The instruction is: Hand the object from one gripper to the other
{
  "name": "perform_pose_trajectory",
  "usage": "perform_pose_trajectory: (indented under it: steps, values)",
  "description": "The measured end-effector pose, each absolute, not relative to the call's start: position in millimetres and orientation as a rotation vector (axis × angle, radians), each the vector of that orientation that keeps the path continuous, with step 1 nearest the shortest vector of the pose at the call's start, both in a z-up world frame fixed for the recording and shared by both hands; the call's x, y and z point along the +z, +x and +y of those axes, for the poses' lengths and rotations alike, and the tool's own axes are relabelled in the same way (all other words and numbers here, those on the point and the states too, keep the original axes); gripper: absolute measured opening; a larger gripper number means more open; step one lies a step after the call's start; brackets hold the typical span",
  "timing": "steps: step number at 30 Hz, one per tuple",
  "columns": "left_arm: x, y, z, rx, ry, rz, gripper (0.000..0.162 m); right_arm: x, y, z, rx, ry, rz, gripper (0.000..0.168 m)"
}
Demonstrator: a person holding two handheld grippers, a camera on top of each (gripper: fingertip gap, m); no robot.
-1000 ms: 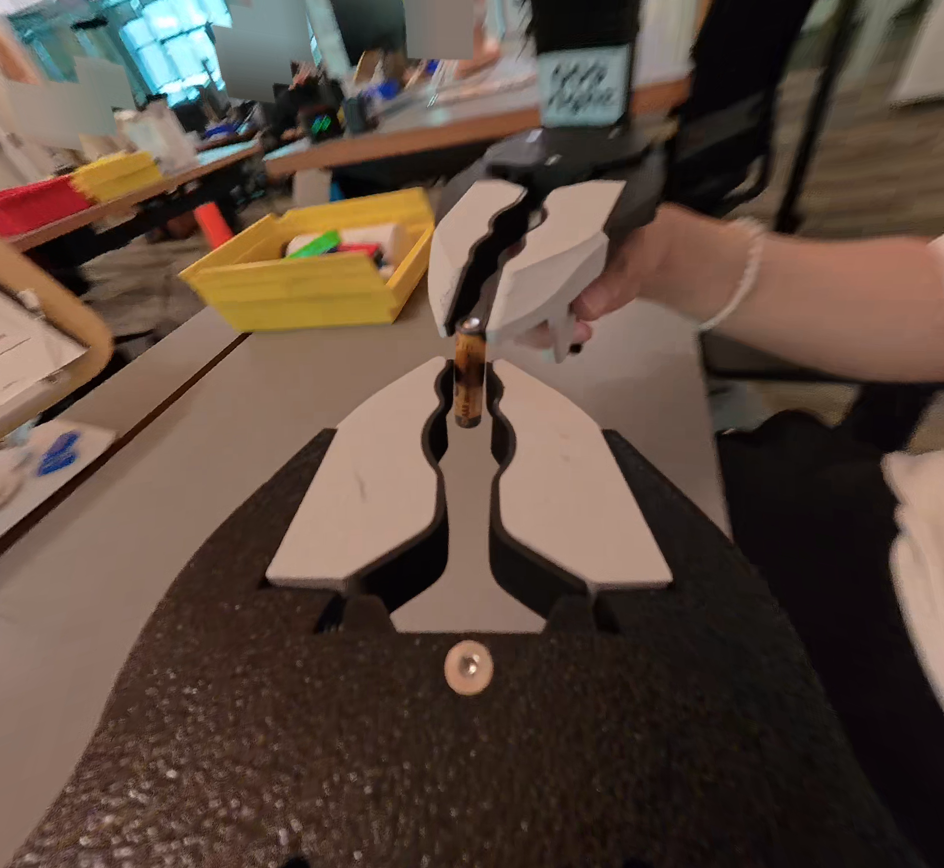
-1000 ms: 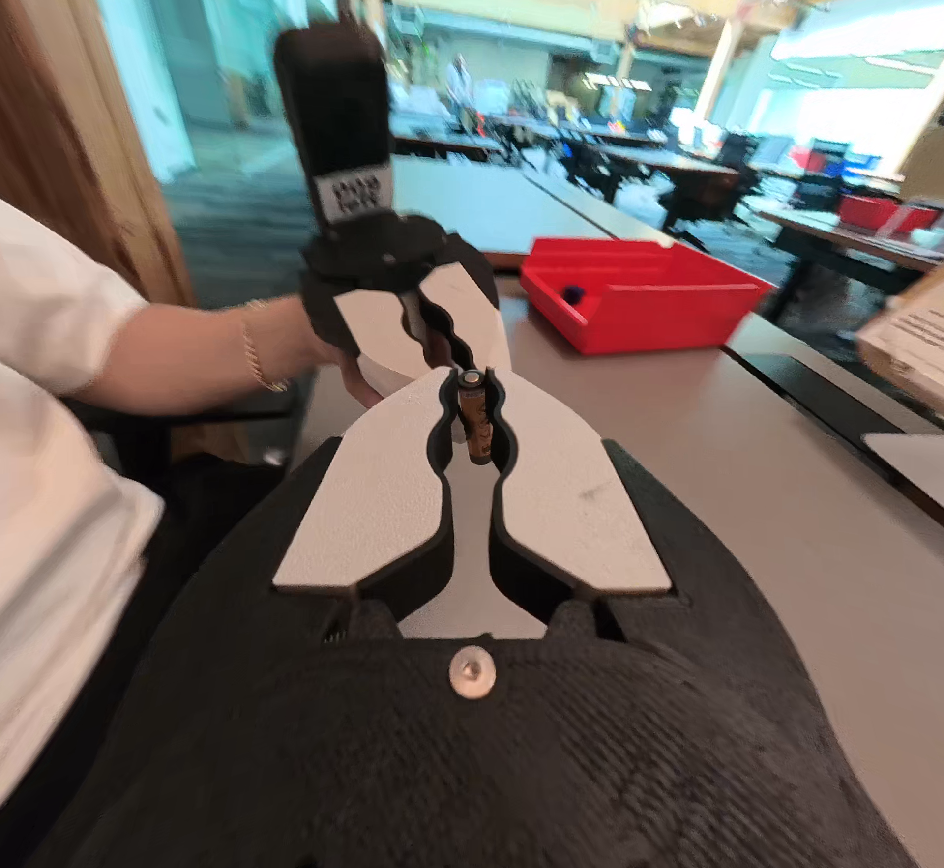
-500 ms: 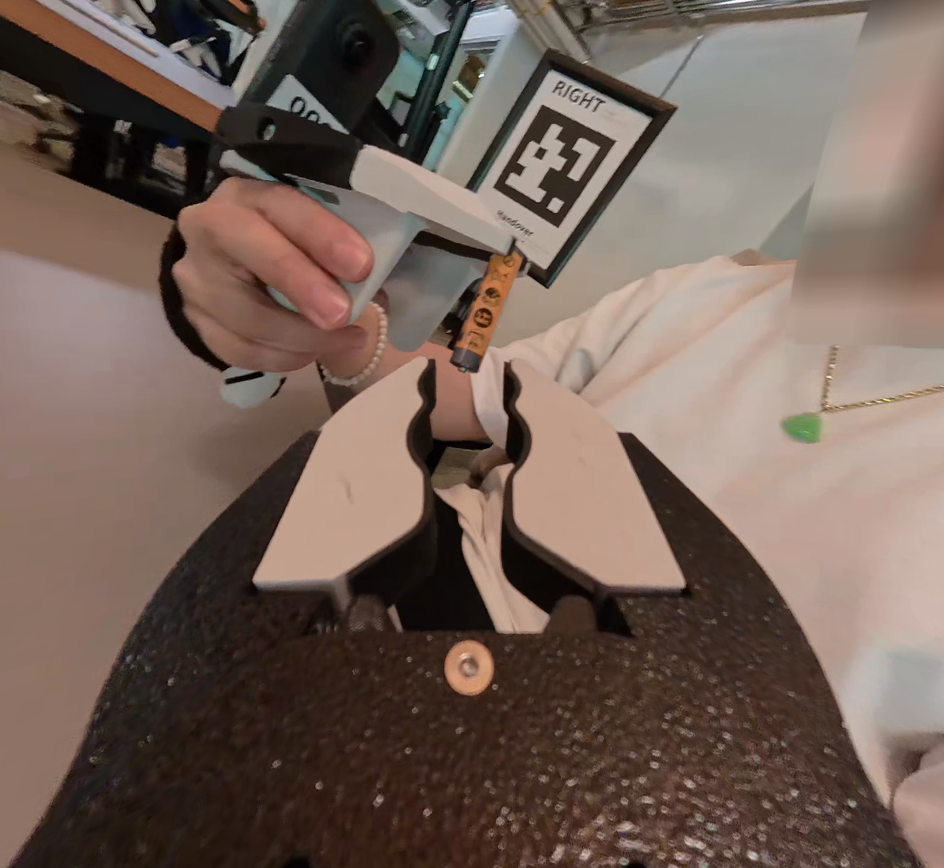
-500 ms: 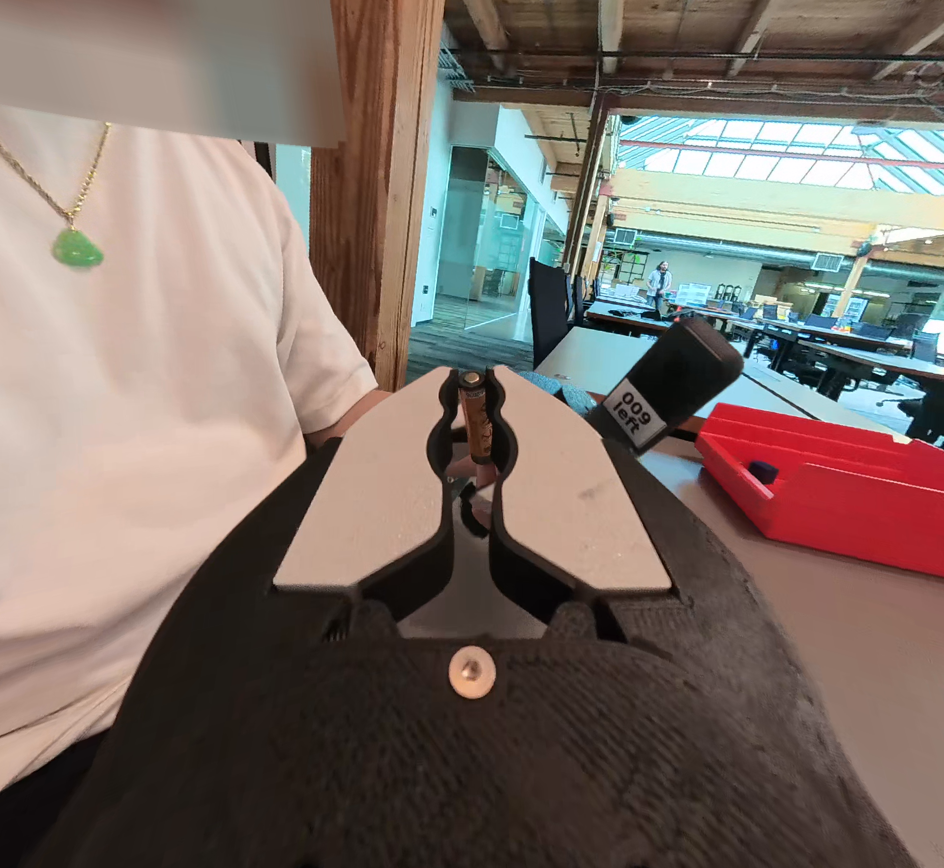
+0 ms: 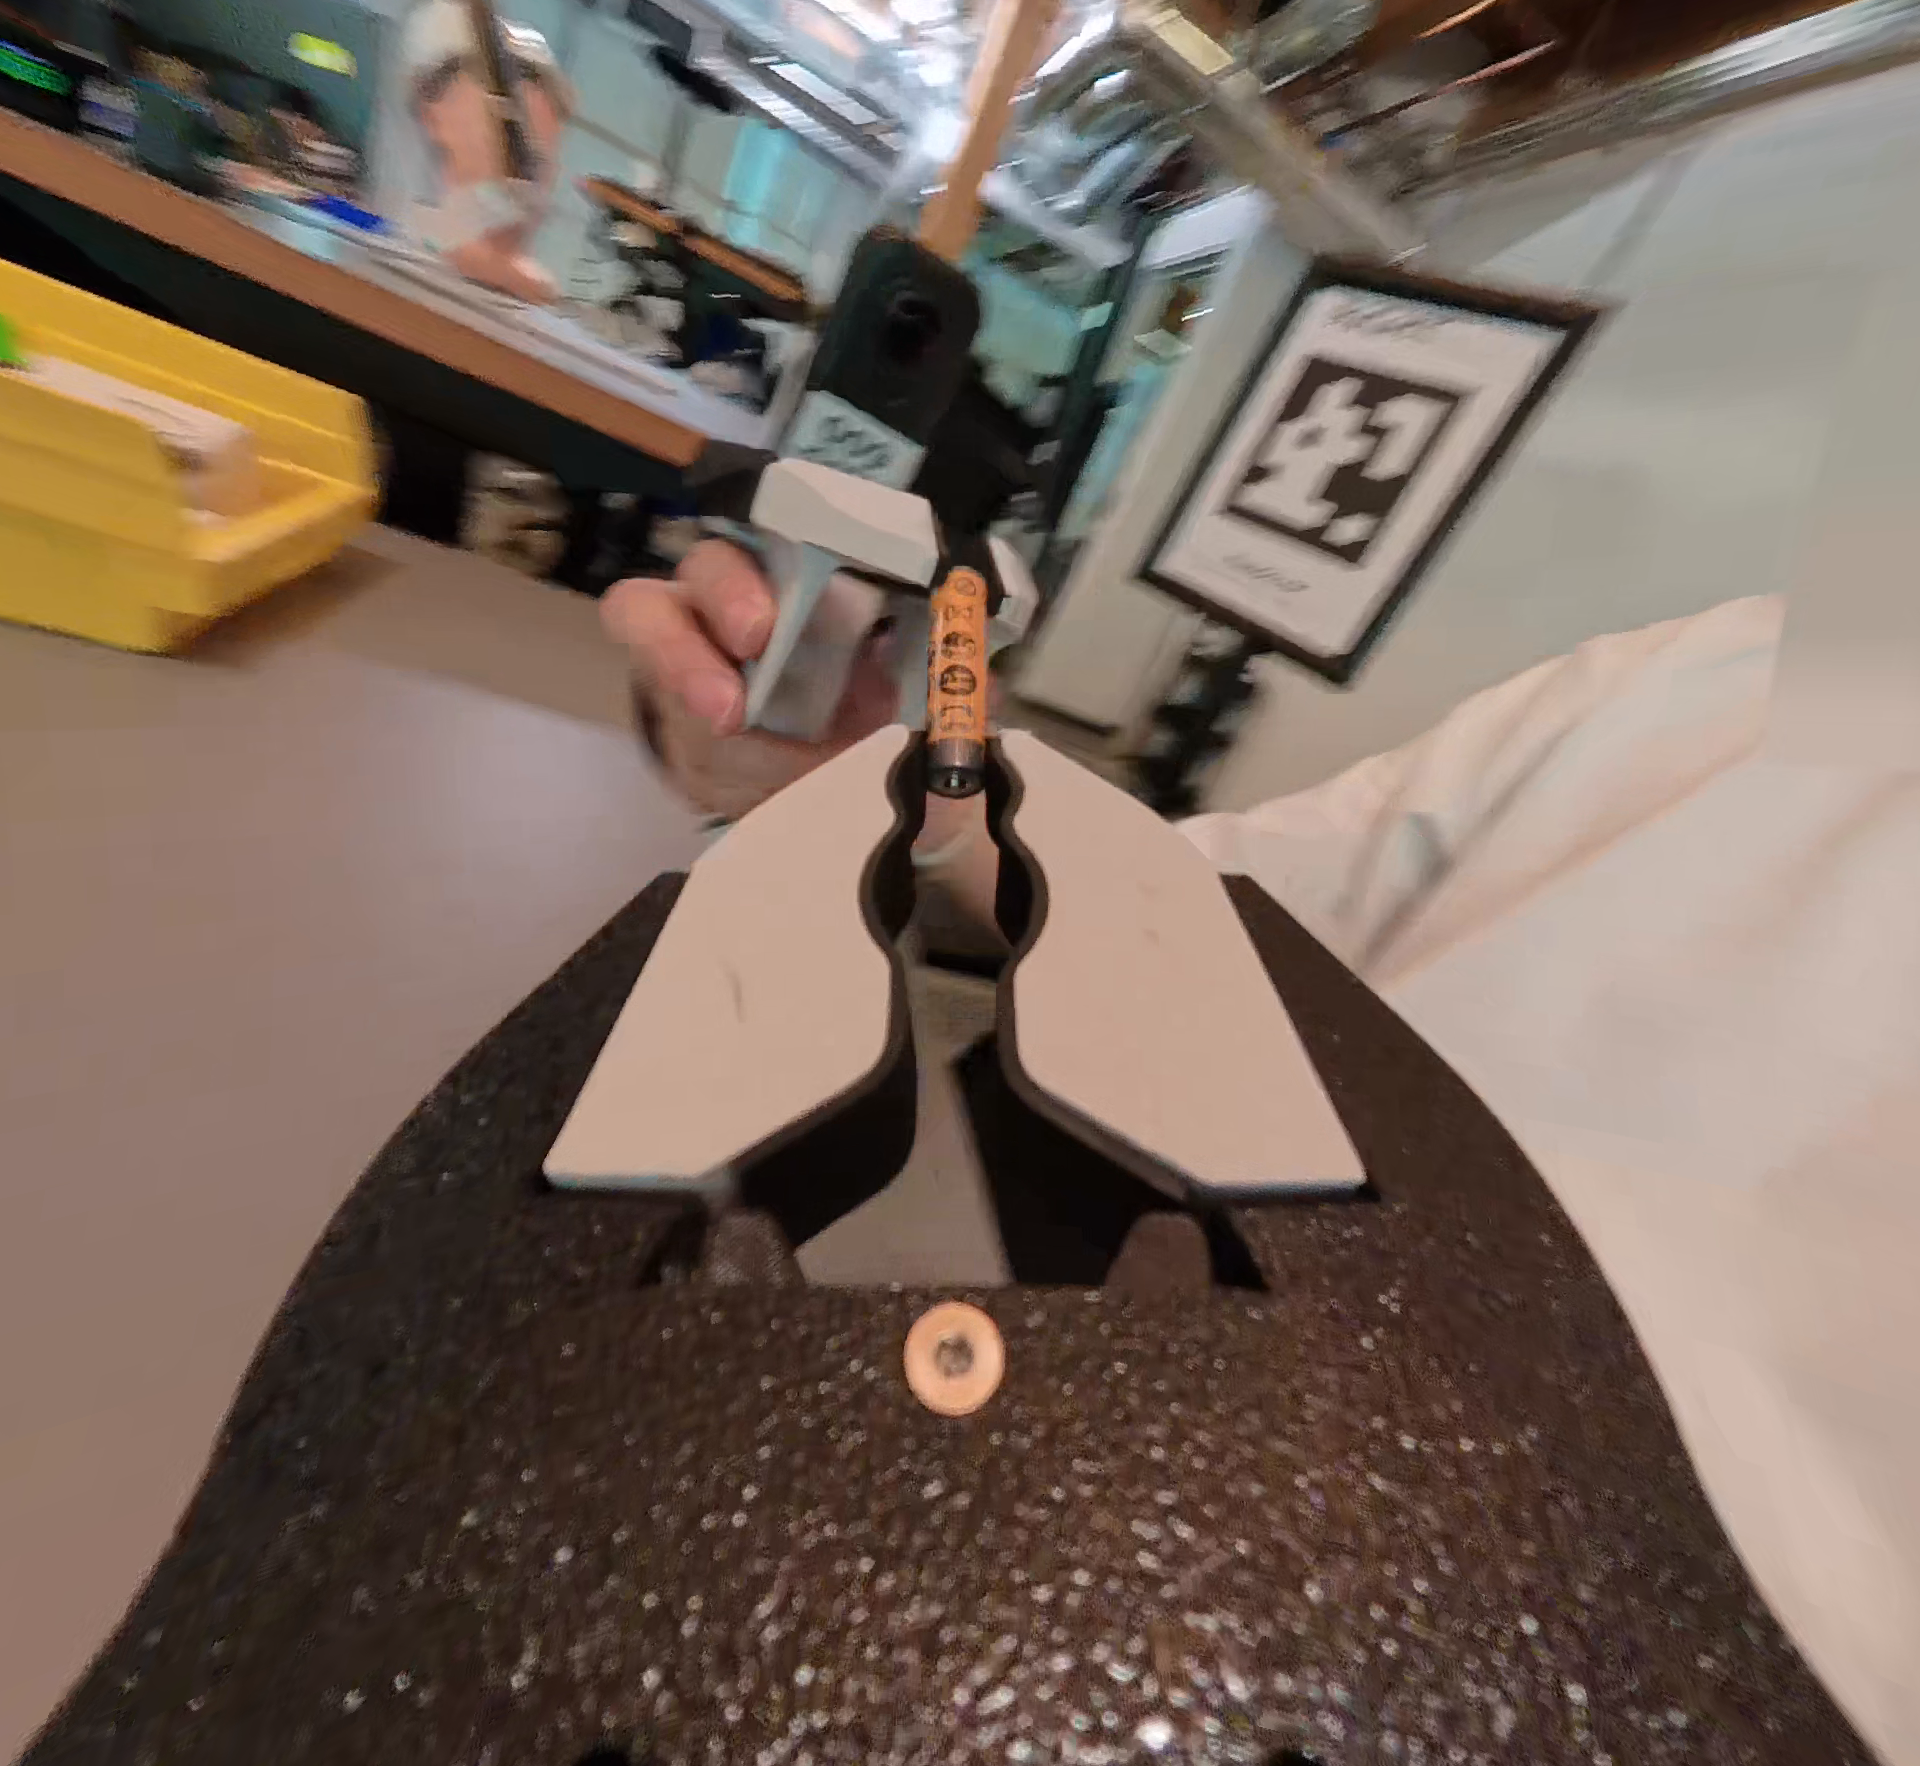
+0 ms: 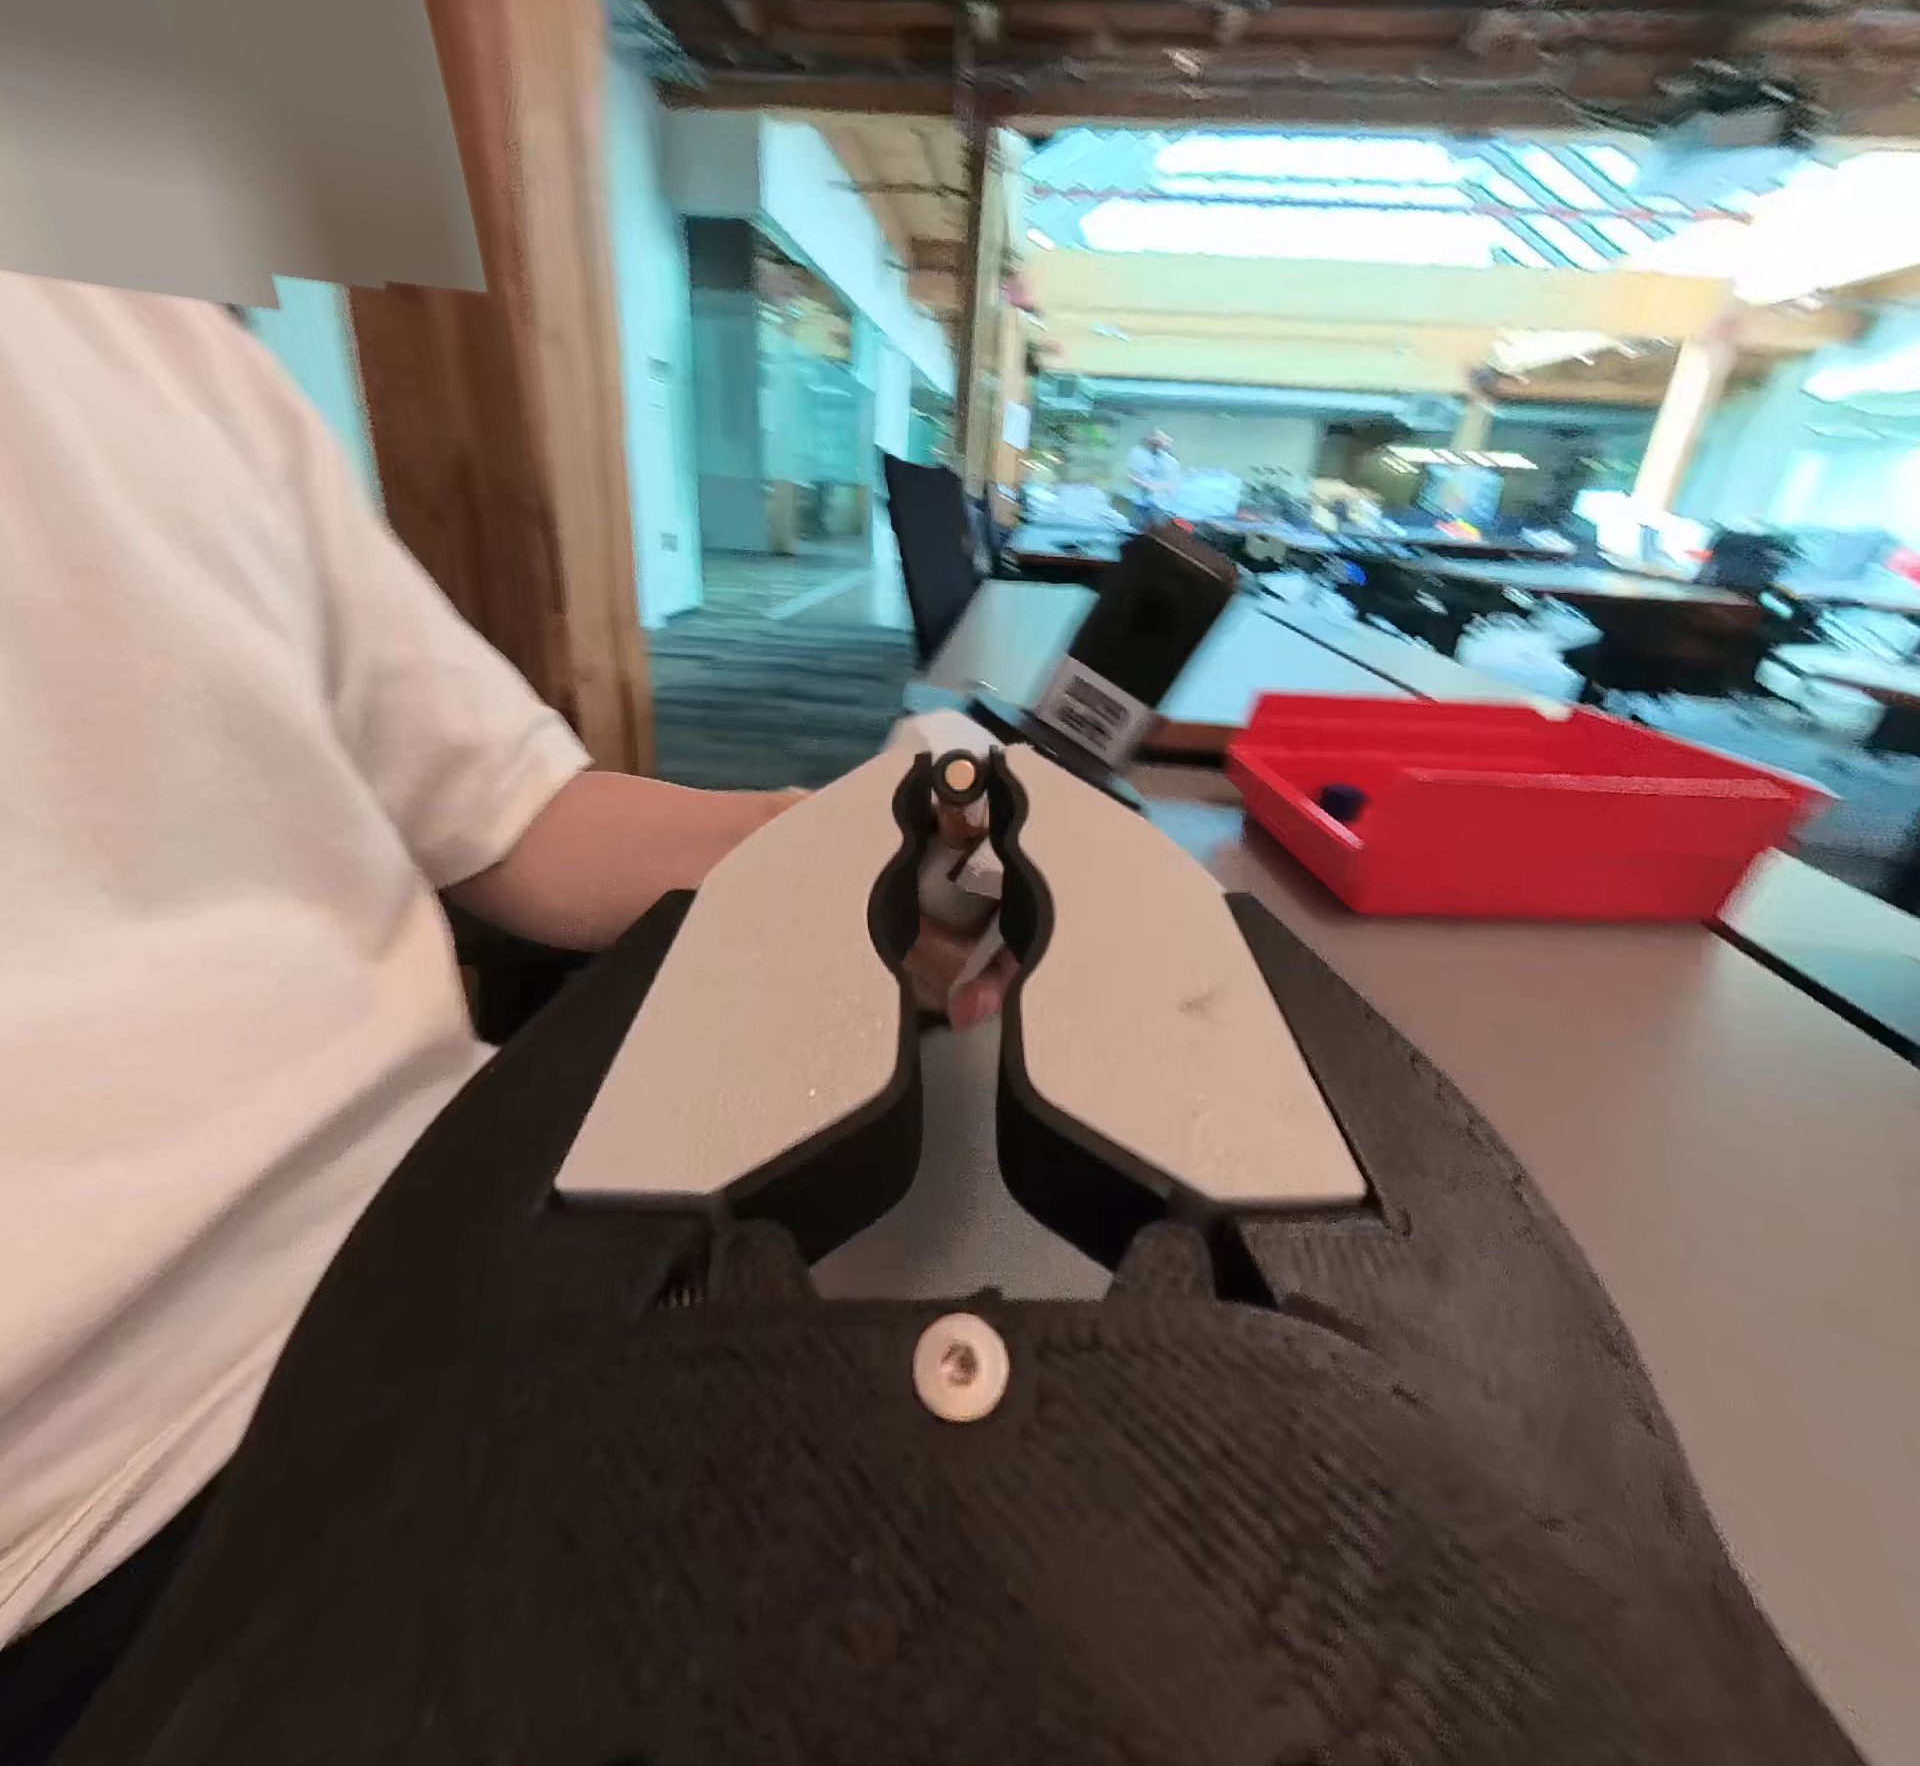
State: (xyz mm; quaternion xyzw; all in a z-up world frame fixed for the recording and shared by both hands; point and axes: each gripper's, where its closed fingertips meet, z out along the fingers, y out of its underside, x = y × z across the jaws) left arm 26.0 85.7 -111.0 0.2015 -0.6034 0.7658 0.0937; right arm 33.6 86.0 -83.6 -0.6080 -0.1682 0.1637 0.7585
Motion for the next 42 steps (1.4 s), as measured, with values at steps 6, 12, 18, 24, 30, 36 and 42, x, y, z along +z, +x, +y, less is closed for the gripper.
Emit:
perform_pose_trajectory:
  steps: [6,12,18,24,30,36,42]
  values:
    - [-124,69,122,2.434,0.815,-2.742,0.010,-97,77,105,0.337,-1.536,0.052,0.050]
    - [-119,72,133,2.244,0.203,-3.755,0.010,-114,75,112,0.676,-1.593,0.310,0.057]
    - [-118,71,124,1.958,-0.220,-4.168,0.010,-122,74,116,0.806,-1.571,0.375,0.047]
    - [-123,72,125,1.667,-0.481,-4.366,0.010,-119,67,119,0.848,-1.550,0.342,0.012]
    - [-128,80,133,1.714,-0.134,-4.311,0.010,-121,69,124,0.770,-1.574,0.293,0.010]
    - [-127,85,139,2.036,0.343,-4.032,0.024,-120,82,122,0.575,-1.618,0.267,0.010]
    - [-118,93,170,2.374,1.065,-3.478,0.028,-107,173,58,-0.194,-1.756,0.386,0.010]
